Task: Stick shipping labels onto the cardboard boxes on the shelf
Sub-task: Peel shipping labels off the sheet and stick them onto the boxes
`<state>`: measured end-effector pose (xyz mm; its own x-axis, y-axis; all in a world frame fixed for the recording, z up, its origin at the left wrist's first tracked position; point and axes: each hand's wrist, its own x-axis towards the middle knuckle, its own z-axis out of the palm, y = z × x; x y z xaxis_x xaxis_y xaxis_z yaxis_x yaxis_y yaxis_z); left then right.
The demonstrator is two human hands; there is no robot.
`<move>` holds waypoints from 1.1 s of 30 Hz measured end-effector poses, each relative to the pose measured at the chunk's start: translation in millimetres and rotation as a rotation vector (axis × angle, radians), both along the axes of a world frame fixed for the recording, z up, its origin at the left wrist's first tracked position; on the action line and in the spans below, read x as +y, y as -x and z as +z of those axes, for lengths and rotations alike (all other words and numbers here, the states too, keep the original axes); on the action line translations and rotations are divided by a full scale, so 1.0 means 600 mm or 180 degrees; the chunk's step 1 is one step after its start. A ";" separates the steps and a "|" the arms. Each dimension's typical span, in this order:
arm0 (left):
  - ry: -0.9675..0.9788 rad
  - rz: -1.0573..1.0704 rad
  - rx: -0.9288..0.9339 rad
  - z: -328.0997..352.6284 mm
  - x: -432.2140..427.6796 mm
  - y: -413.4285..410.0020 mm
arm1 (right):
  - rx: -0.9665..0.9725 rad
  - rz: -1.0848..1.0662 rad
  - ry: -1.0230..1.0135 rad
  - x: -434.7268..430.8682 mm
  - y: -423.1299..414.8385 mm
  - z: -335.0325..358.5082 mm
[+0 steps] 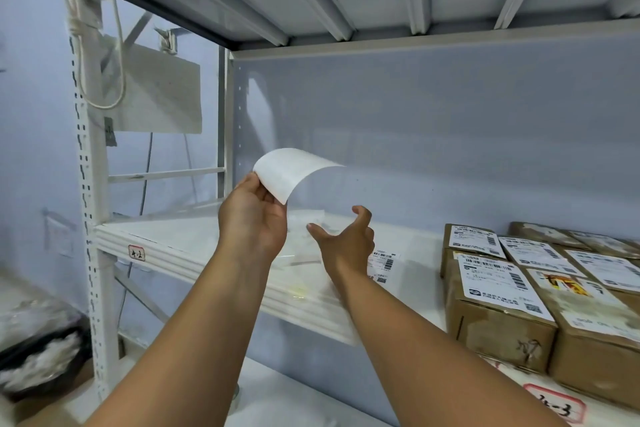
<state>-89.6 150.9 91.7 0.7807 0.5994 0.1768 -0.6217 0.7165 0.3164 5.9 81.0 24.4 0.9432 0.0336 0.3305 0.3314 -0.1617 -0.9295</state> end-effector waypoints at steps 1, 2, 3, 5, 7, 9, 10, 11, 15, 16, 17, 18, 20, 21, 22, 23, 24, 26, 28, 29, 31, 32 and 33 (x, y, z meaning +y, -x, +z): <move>-0.0030 0.0060 0.0064 -0.002 -0.001 0.001 | -0.0069 -0.0102 0.0010 0.000 0.004 0.002; -0.0087 0.0150 0.0147 -0.005 -0.002 0.001 | -0.0252 -0.0287 0.0045 0.000 0.008 0.003; -0.0154 0.0243 0.0237 -0.007 -0.004 0.003 | -0.0520 -0.0488 0.0091 -0.002 0.015 0.005; -0.0274 0.0410 0.0428 -0.012 -0.007 0.006 | -0.1215 -0.0733 0.0174 -0.005 0.029 0.011; -0.0368 0.0536 0.0611 -0.015 -0.007 0.008 | -0.1805 -0.0784 0.0341 -0.009 0.043 0.020; -0.0539 0.0612 0.0777 -0.015 -0.009 0.011 | -0.2117 -0.0754 0.0536 -0.014 0.057 0.034; -0.0585 0.0640 0.0824 -0.014 -0.011 0.012 | -0.2185 -0.0707 0.0631 -0.017 0.064 0.042; -0.0600 0.0666 0.0869 -0.011 -0.015 0.016 | -0.2188 -0.0619 0.0714 -0.022 0.072 0.051; -0.0403 0.0707 0.0949 0.006 -0.033 0.039 | -0.1712 -0.0244 0.0867 -0.051 0.092 0.085; -0.0277 0.0645 0.0878 0.013 -0.038 0.045 | -0.1633 -0.0209 0.0945 -0.061 0.096 0.092; -0.0219 0.0630 0.0856 0.019 -0.041 0.051 | -0.1558 -0.0174 0.0985 -0.071 0.100 0.097; -0.0221 0.0655 0.0872 0.025 -0.045 0.057 | -0.1474 -0.0152 0.0936 -0.081 0.102 0.103; -0.0350 0.0738 0.0896 0.032 -0.053 0.065 | -0.1181 -0.0050 0.0398 -0.102 0.105 0.115; -0.0513 0.0750 0.0894 0.035 -0.061 0.069 | -0.0975 0.0016 0.0033 -0.114 0.105 0.123; -0.0759 0.0754 0.0903 0.037 -0.069 0.070 | -0.0735 0.0105 -0.0246 -0.125 0.106 0.131; -0.1049 0.0729 0.0926 0.037 -0.080 0.071 | -0.0486 0.0218 -0.0450 -0.138 0.107 0.139; -0.1364 0.0705 0.0979 0.037 -0.090 0.069 | -0.0314 0.0332 -0.0578 -0.150 0.107 0.144; -0.2028 0.0683 0.1112 0.032 -0.110 0.063 | -0.0211 0.0447 -0.0665 -0.176 0.105 0.150; -0.2509 0.0662 0.1197 0.028 -0.133 0.057 | -0.0147 0.0450 -0.0776 -0.205 0.105 0.155; -0.2608 0.0650 0.1195 0.026 -0.143 0.054 | -0.0111 0.0450 -0.0841 -0.220 0.106 0.157; -0.2686 0.0613 0.1155 0.025 -0.166 0.051 | -0.0074 0.0389 -0.0877 -0.252 0.104 0.159; -0.2744 0.0568 0.1146 0.024 -0.178 0.050 | -0.0064 0.0335 -0.0830 -0.267 0.102 0.159; -0.2829 0.0492 0.1128 0.023 -0.193 0.047 | -0.0049 0.0260 -0.0797 -0.284 0.100 0.158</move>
<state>-117.9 35.0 105.7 0.7997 0.4612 0.3845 -0.4532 0.0437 0.8903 -53.9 -89.5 119.3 0.9356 0.0246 0.3522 0.3482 0.1006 -0.9320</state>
